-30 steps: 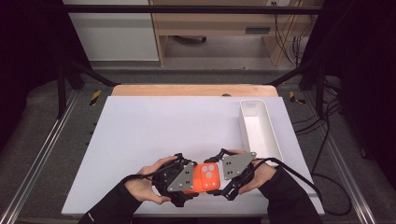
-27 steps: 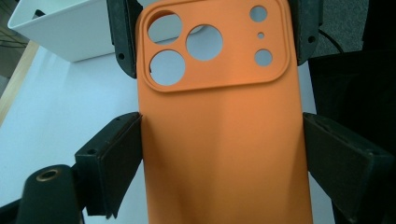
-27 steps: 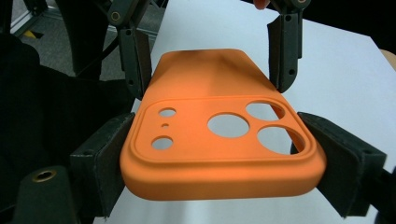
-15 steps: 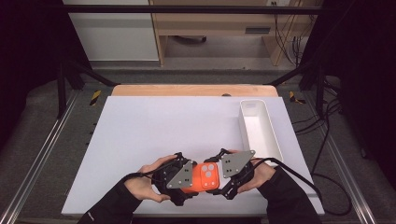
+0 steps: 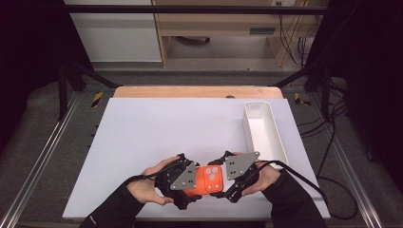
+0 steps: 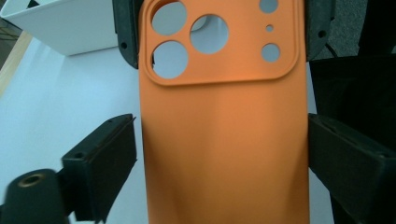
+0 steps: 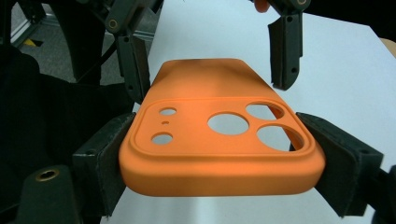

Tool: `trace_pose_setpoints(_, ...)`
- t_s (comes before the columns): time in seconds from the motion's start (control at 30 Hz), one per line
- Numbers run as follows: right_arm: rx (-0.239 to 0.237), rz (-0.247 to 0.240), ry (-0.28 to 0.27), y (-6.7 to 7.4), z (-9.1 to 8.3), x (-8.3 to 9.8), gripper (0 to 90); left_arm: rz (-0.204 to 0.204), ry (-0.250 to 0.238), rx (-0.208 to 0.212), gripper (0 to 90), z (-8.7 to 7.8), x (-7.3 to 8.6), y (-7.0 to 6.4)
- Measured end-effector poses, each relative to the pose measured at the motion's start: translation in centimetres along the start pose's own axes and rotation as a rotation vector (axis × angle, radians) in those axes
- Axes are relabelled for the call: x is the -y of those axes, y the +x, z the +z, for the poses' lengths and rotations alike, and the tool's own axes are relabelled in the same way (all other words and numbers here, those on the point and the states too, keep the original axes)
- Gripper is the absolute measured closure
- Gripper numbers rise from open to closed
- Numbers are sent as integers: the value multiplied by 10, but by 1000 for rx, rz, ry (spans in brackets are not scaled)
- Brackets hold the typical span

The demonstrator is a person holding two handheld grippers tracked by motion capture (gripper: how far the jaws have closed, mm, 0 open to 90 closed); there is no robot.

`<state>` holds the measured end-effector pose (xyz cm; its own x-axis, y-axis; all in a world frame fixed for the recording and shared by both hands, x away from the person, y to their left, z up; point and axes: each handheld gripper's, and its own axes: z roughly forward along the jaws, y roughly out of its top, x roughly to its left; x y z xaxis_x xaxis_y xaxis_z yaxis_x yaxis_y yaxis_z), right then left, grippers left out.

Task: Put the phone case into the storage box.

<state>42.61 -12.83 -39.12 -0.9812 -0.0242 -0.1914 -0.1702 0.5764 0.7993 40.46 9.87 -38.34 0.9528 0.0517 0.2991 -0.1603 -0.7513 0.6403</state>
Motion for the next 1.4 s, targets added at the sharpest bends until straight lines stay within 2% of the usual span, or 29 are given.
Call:
trace_pose_setpoints(0.23,16,19,13,-3,-4,-1,167,-75,-40,-8,15,-13,5,5)
trace_pose_setpoints(0.33,22,22,12,-5,-7,-1,166,-136,-58,-4,5,-16,13,9)
trace_pose_setpoints(0.5,30,39,36,-8,-16,-3,166,-255,-99,26,14,-16,32,15)
trace_pose_setpoints(0.53,30,39,36,-8,-16,-3,166,-255,-99,26,14,-16,32,15)
trace_pose_setpoints(0.63,32,50,53,-9,-20,-4,166,-294,-103,34,11,-15,40,17)
trace_pose_setpoints(0.73,31,61,72,-11,-24,-5,165,-303,-94,45,7,-13,43,16)
trace_pose_setpoints(0.87,21,62,130,-15,-30,-11,166,-302,-65,57,6,-10,46,15)
trace_pose_setpoints(1.1,12,72,176,-19,-35,-19,166,-348,-43,69,1,-1,52,17)
trace_pose_setpoints(1.4,-21,86,260,-29,-40,-31,165,-352,-3,77,0,5,57,19)
